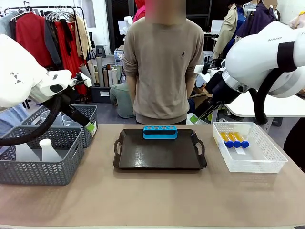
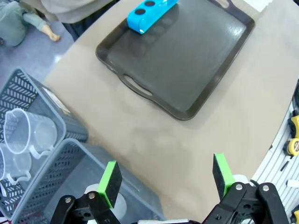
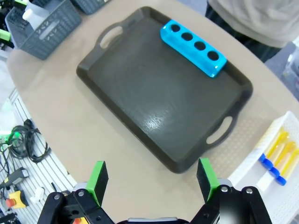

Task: Prepare the laboratory tools.
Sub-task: Pick up one Large Measuring Cup and place it on the Handle tray.

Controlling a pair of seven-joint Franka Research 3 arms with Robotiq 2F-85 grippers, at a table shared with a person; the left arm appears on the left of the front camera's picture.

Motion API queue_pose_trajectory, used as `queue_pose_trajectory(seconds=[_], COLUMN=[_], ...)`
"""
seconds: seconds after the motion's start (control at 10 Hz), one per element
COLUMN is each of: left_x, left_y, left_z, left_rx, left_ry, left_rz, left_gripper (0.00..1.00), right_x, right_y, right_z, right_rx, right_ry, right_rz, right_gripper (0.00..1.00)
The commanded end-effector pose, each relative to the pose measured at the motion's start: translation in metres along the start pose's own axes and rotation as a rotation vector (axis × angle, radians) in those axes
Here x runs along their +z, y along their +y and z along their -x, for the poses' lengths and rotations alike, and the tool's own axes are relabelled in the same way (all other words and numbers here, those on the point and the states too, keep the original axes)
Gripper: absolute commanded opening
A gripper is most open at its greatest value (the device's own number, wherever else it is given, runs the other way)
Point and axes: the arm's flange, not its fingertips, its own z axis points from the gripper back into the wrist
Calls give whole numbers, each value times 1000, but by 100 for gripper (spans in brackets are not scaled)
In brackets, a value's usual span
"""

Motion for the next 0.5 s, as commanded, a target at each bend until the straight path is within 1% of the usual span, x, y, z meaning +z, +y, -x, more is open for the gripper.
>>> queue_pose_trajectory(seconds=[0.0,0.1,0.2,0.3,0.4], left_x=[1,19,40,57,75], left_y=[0,-5,-2,-1,-5], left_z=[-1,0,1,0,-5], left_rx=[-1,-50,-38,-46,-61], left_ry=[-3,11,13,18,3], left_rz=[0,47,47,36,48], left_gripper=[100,100,100,100,100], right_x=[2,21,42,61,83], right_y=[-3,-1,2,3,4], right_z=[0,-3,-5,-7,-7], right_rx=[-6,24,57,72,83], right_ry=[-6,-26,-53,-63,-74], right_rz=[0,-23,-43,-73,-84], right_gripper=[100,100,100,100,100])
